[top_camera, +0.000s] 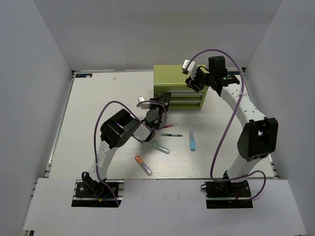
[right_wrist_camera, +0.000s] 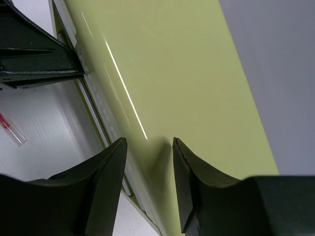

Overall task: Sort the stationery into containers
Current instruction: Open the drawer in the storage box.

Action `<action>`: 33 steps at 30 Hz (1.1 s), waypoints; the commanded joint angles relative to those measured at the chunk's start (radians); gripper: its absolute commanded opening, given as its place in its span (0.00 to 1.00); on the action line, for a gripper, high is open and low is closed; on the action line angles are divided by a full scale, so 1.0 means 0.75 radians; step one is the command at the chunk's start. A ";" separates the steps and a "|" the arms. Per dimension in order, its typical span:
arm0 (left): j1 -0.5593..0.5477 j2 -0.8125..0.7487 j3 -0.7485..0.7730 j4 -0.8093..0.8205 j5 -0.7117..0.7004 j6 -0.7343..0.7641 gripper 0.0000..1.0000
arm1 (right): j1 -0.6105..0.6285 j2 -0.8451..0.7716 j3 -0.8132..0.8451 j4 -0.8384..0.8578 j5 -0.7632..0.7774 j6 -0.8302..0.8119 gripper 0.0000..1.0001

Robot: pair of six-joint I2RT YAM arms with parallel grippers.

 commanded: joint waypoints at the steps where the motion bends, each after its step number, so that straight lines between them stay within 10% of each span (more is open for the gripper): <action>1: 0.016 -0.014 0.033 -0.007 -0.041 0.009 0.28 | 0.004 0.004 0.081 0.010 0.008 0.002 0.49; 11: 0.016 0.029 -0.020 0.158 -0.054 0.009 0.00 | 0.002 -0.033 0.064 0.042 -0.093 -0.026 0.59; 21: 0.004 0.053 -0.045 0.214 -0.041 0.009 0.00 | 0.014 0.002 0.052 -0.044 -0.109 -0.223 0.84; 33: -0.008 0.053 -0.098 0.253 -0.041 0.035 0.00 | 0.031 0.115 0.105 -0.068 0.020 -0.278 0.78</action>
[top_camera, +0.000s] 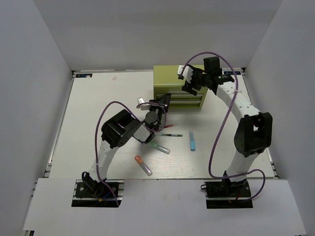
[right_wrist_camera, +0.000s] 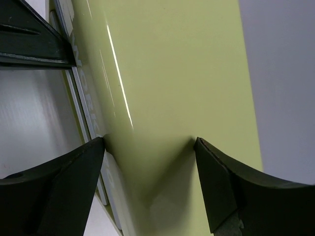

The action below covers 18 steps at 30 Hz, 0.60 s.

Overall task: Sort the stationery into containers
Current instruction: Open the drawer in the storage box.

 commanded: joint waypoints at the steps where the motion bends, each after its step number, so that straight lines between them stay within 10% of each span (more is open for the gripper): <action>1: -0.002 0.030 -0.065 0.190 -0.048 0.040 0.00 | 0.000 0.034 0.071 -0.063 0.012 -0.013 0.78; 18: -0.065 -0.041 -0.277 0.299 -0.051 0.052 0.00 | 0.002 0.089 0.132 -0.077 0.061 0.040 0.75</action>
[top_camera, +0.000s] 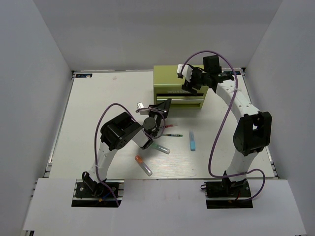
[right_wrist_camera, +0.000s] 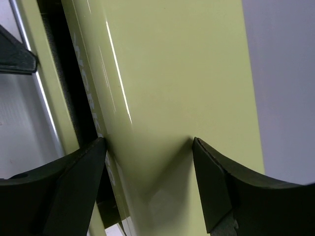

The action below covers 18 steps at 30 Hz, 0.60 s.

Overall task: Sort the stationery into containers
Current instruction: Open the drawer in the storage box.

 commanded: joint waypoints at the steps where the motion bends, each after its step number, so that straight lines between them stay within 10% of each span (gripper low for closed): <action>1: -0.013 0.005 -0.115 0.190 -0.063 0.044 0.00 | 0.000 0.055 0.051 0.015 0.055 0.048 0.73; 14: -0.095 -0.107 -0.299 0.258 -0.069 0.044 0.00 | 0.000 0.063 0.040 0.026 0.059 0.091 0.79; 18: -0.095 -0.107 -0.299 0.252 -0.063 0.044 0.46 | 0.000 0.028 0.010 0.028 0.024 0.089 0.87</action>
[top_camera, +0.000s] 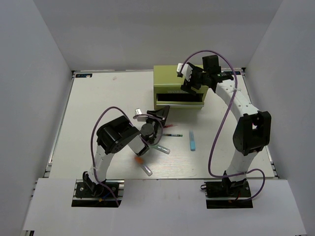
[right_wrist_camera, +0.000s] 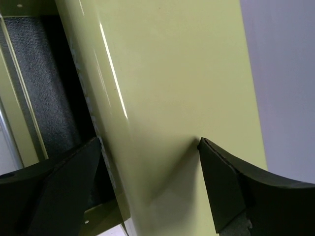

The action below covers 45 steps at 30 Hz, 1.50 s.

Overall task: Sort the stationery into containers
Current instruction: Open the drawer in the storage box, then pick up the pen from the center of the board.

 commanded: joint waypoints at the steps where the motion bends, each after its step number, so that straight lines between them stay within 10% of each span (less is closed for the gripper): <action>1: -0.027 -0.002 -0.100 0.240 -0.038 0.049 0.50 | -0.012 -0.006 -0.014 0.035 -0.005 0.030 0.87; 7: -0.027 -0.147 -0.211 0.191 0.047 0.076 0.69 | -0.012 -0.120 -0.124 0.090 -0.064 0.026 0.90; 22: 0.010 -0.551 -0.366 -0.007 0.485 0.280 0.78 | -0.055 -0.568 -0.486 0.043 -0.363 -0.172 0.83; 26: 0.010 -0.842 -0.478 -0.507 0.516 0.385 0.67 | -0.096 -0.760 -0.693 -0.226 -0.645 -0.663 0.69; 29: 0.010 -1.143 -0.495 -0.823 0.430 0.485 0.29 | -0.096 -0.775 -0.767 -0.544 -0.607 -1.187 0.27; 32: 0.022 -1.405 -0.399 -1.354 0.259 0.565 0.16 | -0.110 -0.691 -0.773 -0.754 -0.486 -1.437 0.22; 37: 0.022 -1.562 -0.150 -2.222 -0.014 0.532 0.68 | -0.108 -0.648 -0.846 -0.886 -0.396 -1.743 0.54; 45: 0.086 -1.456 0.053 -2.630 0.123 0.469 0.89 | -0.102 -0.524 -1.000 -0.712 -0.189 -2.052 0.72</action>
